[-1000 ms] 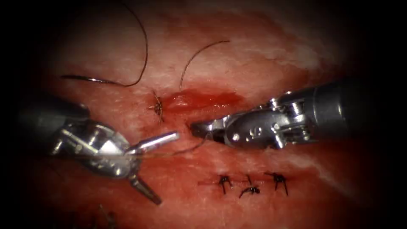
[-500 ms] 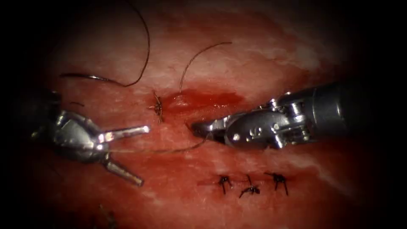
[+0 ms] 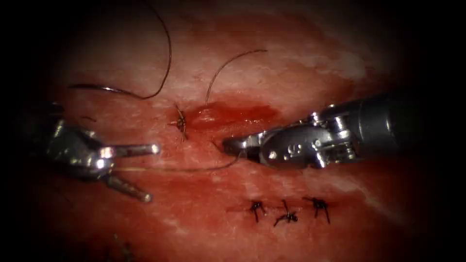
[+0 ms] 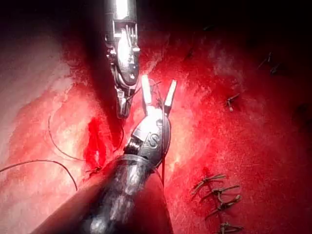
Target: Wound Closure
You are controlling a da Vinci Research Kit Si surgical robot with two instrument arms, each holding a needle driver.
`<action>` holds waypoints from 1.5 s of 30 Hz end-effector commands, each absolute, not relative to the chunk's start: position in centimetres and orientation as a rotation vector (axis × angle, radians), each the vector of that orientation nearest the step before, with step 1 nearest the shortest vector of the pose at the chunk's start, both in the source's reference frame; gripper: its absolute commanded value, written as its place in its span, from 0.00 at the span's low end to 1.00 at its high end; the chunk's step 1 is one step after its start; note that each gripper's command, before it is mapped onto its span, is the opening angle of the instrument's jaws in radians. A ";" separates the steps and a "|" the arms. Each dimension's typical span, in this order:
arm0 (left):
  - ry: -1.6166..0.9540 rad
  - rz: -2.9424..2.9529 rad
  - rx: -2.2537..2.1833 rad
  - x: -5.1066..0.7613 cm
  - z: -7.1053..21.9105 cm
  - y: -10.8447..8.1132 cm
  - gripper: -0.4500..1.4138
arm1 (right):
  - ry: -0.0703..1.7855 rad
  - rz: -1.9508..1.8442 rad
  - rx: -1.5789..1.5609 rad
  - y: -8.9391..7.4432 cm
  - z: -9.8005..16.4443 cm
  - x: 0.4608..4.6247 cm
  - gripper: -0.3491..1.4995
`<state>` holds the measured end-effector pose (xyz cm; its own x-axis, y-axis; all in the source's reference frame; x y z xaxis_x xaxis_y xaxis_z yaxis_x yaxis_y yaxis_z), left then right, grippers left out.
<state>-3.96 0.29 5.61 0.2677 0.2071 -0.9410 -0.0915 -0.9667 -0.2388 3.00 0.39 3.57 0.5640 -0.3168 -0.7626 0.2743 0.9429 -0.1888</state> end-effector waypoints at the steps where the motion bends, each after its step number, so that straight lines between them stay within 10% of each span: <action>1: -0.113 1.763 -2.295 -4.01 5.7 0.2 0.23 | 0.908 -0.344 -0.047 0.3 3.6 3.05 0.00; 3: -0.115 1.762 -2.297 -4.01 5.7 0.2 0.00 | 0.908 -0.344 -0.047 0.3 3.6 3.05 0.00; 15: 0.028 1.852 -2.222 -3.95 5.8 0.3 0.00 | 0.949 -0.330 0.020 0.2 3.5 3.01 0.00; 17: 0.072 1.888 -2.198 -3.93 5.9 0.3 0.00 | 0.980 -0.317 0.075 0.1 3.4 3.00 0.18; 18: 0.102 1.921 -2.167 -3.91 5.9 0.4 0.00 | 0.990 -0.300 0.091 0.1 3.3 2.97 0.61; 21: 0.135 1.935 -2.144 -3.88 6.0 0.5 0.00 | 0.999 -0.236 0.135 0.0 3.2 2.91 0.90; 26: 0.177 1.974 -2.090 -3.80 6.3 0.6 0.00 | 1.010 -0.186 0.180 0.0 3.1 2.70 0.99; 39: 0.278 2.048 -1.971 -3.69 6.9 0.8 0.00 | 1.018 0.066 -0.074 0.9 3.4 2.03 0.79; 41: 0.285 2.051 -1.965 -3.68 6.9 0.8 0.00 | 1.024 0.112 -0.117 0.9 3.5 2.01 0.62; 42: 0.297 2.056 -1.961 -3.68 6.9 0.8 0.00 | 1.038 0.119 -0.108 1.0 3.6 2.05 0.04; 45: 0.293 2.053 -1.958 -3.68 6.9 0.7 0.00 | 1.042 0.152 -0.121 1.1 4.0 2.24 0.00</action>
<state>-3.64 0.81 6.88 -0.0375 0.0644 -0.9972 -0.3466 -0.9368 -0.0474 2.18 1.14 3.88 0.4911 0.0714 -0.8682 -0.1841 0.9826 -0.0233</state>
